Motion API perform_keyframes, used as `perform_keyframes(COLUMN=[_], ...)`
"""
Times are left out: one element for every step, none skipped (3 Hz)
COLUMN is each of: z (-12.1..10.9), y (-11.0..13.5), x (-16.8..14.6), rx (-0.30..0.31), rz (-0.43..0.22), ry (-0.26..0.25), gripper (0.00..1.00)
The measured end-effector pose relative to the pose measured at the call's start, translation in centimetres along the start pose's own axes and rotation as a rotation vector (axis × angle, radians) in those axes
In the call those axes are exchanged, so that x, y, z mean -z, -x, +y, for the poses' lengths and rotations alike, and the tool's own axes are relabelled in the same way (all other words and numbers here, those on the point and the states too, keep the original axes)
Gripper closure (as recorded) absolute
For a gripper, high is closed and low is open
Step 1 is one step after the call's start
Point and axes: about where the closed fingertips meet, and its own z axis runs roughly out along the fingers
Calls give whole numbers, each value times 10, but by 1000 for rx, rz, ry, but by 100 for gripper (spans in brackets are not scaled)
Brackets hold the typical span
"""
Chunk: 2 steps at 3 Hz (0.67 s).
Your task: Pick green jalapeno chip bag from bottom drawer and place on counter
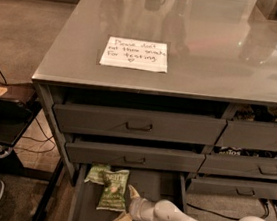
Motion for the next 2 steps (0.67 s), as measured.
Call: perform_keyframes(z=[-16, -28], y=[-8, -12], x=[-19, -44], rx=[1, 21], rz=[13, 49], ry=[7, 29], gripper=[0, 0])
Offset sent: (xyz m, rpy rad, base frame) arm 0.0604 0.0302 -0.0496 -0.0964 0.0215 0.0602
